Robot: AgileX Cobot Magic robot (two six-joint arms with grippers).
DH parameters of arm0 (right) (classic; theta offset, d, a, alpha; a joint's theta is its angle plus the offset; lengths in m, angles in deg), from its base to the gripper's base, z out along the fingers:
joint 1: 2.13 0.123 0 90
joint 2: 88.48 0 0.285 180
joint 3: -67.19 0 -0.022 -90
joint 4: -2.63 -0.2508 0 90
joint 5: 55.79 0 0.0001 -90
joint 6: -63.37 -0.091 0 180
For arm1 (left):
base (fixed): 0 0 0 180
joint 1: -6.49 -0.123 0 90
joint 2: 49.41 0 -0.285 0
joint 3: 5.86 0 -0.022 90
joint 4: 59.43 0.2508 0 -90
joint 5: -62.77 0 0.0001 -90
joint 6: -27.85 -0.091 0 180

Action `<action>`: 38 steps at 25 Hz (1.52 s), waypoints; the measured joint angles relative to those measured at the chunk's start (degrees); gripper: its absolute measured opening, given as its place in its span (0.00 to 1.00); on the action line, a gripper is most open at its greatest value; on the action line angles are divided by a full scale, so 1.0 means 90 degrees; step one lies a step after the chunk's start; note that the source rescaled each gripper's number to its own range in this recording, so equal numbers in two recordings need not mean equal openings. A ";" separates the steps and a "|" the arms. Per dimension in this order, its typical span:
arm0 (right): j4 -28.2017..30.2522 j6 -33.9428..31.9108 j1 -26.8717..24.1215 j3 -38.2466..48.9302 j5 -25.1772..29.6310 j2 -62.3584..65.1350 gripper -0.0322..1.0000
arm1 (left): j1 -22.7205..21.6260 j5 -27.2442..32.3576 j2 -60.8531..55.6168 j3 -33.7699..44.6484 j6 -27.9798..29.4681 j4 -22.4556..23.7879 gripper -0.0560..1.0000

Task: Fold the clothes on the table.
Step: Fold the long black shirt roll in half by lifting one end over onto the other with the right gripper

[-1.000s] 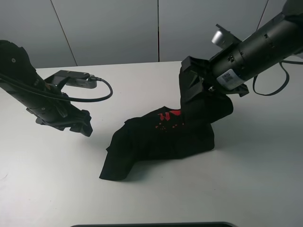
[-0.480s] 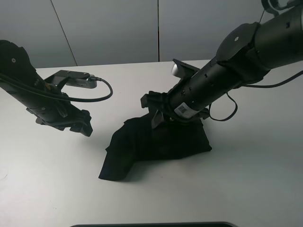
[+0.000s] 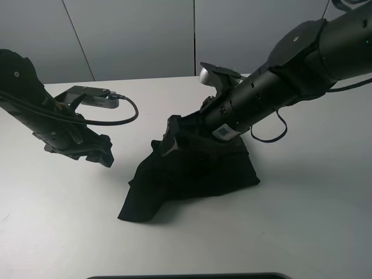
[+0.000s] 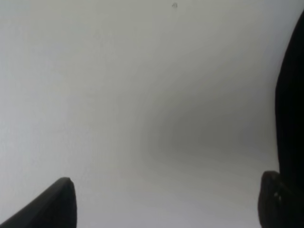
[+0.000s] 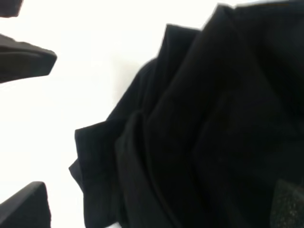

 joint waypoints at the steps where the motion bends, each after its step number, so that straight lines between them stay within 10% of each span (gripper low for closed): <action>1: 0.0299 -0.0110 0.0000 0.0000 -0.0050 0.0174 1.00 | 0.0000 0.0000 0.0000 0.0000 0.0000 0.0000 0.99; 14: 0.8451 -0.6245 0.0000 0.0175 0.0131 0.1031 1.00 | 0.0000 0.0000 0.0000 0.0000 0.0012 -0.0011 0.99; 38: 0.7607 -0.7165 0.1814 -0.0236 -0.2720 -0.0762 1.00 | 0.0000 0.0111 0.0000 0.0000 0.0012 -0.0011 0.99</action>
